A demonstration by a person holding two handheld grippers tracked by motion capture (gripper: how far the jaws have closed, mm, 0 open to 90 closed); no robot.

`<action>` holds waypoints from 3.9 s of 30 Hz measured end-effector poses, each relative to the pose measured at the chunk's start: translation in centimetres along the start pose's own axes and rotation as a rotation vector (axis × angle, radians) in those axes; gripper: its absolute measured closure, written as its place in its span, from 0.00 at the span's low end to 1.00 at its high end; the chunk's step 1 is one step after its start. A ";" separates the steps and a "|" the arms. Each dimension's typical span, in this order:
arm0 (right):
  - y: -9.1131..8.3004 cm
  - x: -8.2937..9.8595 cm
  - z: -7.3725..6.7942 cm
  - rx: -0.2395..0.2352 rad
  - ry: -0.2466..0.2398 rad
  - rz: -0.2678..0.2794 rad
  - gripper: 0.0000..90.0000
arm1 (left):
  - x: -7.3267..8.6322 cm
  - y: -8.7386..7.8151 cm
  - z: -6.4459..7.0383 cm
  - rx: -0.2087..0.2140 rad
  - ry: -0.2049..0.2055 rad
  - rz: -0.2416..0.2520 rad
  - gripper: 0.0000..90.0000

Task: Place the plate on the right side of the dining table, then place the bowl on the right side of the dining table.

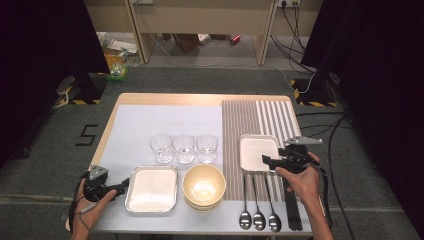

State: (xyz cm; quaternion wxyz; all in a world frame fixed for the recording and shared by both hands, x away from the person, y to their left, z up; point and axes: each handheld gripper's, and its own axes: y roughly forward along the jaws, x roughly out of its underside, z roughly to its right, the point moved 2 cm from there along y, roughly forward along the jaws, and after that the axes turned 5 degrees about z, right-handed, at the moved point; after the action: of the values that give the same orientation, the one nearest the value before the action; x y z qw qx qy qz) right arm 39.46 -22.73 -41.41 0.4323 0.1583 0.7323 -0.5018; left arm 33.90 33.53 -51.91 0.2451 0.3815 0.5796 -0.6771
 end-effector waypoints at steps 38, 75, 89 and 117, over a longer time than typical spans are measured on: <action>1.4 -1.9 -5.9 -0.152 -0.081 0.004 0.35 | 0.0 0.0 0.0 -0.005 0.006 0.001 0.15; 2.0 -2.4 -8.6 -0.252 -0.125 0.010 0.53 | 0.0 0.0 0.1 -0.005 0.007 0.000 0.15; 2.4 -2.4 -10.8 -0.353 -0.158 0.013 0.67 | 0.0 0.0 0.0 -0.004 0.007 0.001 0.15; 5.3 -1.7 -13.3 -0.436 -0.207 -0.076 0.87 | 0.0 0.0 0.0 -0.004 0.007 0.002 0.15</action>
State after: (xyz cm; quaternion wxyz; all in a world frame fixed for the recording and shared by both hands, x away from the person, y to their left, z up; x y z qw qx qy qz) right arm 37.66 -8.42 -41.65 0.5099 -0.0189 0.7805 -0.3612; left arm 33.90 33.48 -51.94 0.2446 0.3837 0.5815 -0.6744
